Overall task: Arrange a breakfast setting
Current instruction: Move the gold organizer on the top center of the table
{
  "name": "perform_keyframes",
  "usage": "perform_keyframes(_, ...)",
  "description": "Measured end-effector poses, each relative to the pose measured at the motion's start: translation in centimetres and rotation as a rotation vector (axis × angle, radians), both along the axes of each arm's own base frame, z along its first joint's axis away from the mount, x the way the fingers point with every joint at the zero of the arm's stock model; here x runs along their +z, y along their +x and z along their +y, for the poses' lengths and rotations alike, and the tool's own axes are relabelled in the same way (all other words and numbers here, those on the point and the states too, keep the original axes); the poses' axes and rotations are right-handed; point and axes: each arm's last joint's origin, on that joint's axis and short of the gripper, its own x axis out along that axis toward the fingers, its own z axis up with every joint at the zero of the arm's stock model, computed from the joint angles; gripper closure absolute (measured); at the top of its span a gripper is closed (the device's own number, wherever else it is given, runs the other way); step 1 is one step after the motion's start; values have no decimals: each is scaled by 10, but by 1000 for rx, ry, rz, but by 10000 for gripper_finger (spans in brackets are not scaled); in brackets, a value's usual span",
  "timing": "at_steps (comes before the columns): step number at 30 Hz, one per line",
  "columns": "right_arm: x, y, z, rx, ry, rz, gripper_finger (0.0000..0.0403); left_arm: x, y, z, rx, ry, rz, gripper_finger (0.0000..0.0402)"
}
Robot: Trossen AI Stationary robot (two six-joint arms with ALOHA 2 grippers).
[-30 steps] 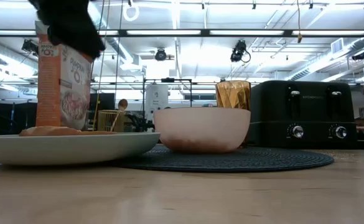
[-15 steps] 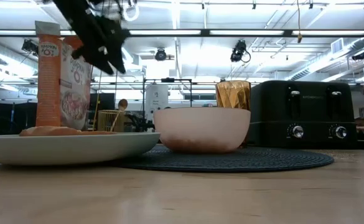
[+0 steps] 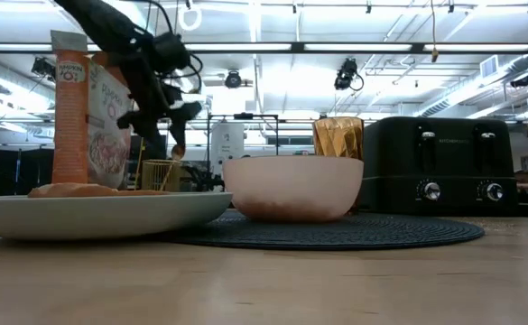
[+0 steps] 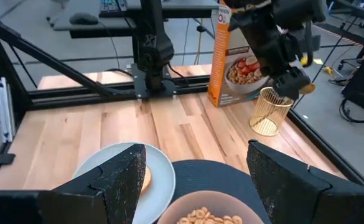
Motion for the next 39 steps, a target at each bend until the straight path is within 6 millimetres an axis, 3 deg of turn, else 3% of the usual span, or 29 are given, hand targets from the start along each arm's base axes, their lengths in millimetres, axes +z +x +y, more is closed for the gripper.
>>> perform_keyframes(5,-1,1,-3,1,-10,13,119,-11,3,7,10,-21,19,154)
perform_keyframes(12,-1,4,-12,8,-2,20,119,-13,11,-3,-95,-57,28,155)
perform_keyframes(18,-1,6,-19,-6,2,21,119,-33,9,7,-132,-160,70,175)
perform_keyframes(24,-1,7,-22,-3,10,21,119,-41,12,7,-168,-184,97,231)
perform_keyframes(33,-1,9,-30,-1,10,27,119,-41,14,3,-224,-178,131,372)
perform_keyframes(39,-1,10,-31,26,17,33,119,-21,36,-21,-379,-152,101,382)
